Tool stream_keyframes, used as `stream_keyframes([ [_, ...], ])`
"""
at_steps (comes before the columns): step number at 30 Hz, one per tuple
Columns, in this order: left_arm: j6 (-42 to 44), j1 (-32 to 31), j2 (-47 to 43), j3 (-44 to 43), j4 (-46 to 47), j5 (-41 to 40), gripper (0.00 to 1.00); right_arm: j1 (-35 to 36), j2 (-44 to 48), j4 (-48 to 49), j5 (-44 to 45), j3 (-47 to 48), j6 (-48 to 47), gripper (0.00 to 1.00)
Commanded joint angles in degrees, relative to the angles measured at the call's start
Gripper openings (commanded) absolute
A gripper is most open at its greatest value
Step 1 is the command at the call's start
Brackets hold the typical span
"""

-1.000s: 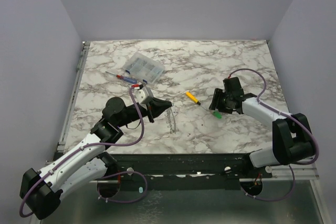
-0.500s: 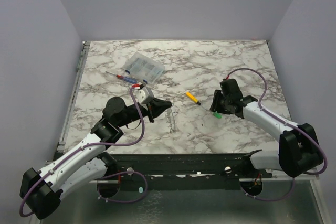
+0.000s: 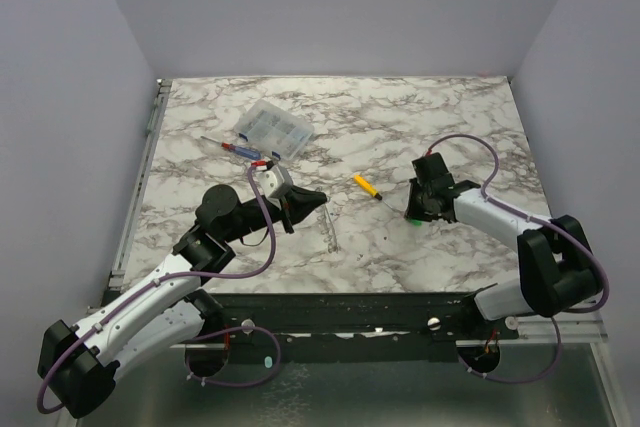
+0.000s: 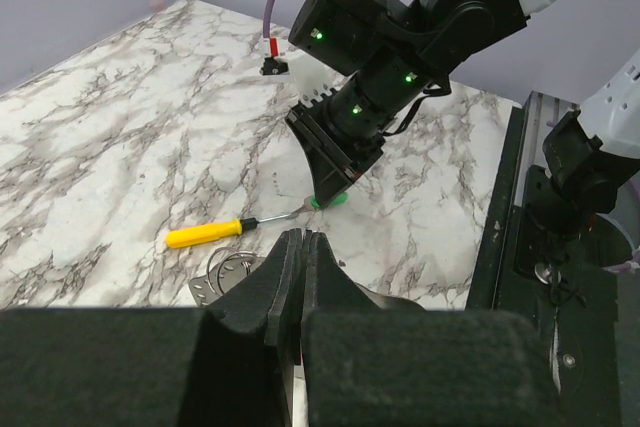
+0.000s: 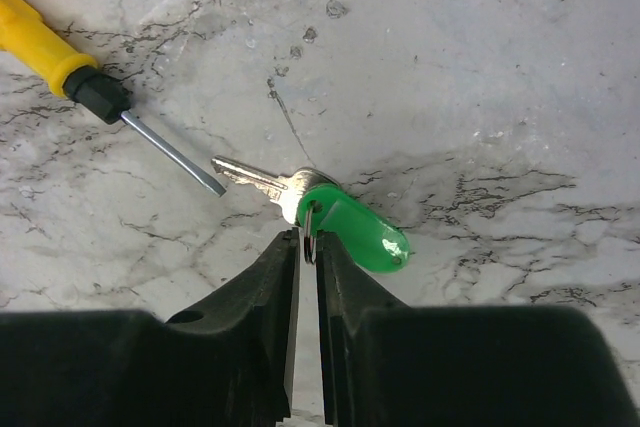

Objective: Put the keys on the keyring

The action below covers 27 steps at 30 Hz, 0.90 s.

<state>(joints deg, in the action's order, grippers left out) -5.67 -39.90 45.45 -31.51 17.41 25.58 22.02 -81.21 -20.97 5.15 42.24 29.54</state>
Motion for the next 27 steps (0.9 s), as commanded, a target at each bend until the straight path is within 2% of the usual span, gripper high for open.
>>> stream_keyframes([
  [1,0.9,-0.5,-0.5,-2.6,0.6,-1.2,0.00,0.2,-1.7,0.5,1.6,0.4,-0.2,0.21],
  [9,0.9,-0.6,0.0,-2.7,0.5,-1.0,0.00,0.2,-1.0,0.0,2.7,0.5,-1.1,0.21],
  [16,0.8,-0.6,0.1,-2.7,0.6,-0.9,0.00,0.2,0.7,0.2,3.0,0.5,-2.0,0.34],
  [27,0.9,-0.7,0.1,-2.7,0.6,-1.0,0.00,0.3,-0.6,0.9,3.0,0.6,-2.3,0.30],
])
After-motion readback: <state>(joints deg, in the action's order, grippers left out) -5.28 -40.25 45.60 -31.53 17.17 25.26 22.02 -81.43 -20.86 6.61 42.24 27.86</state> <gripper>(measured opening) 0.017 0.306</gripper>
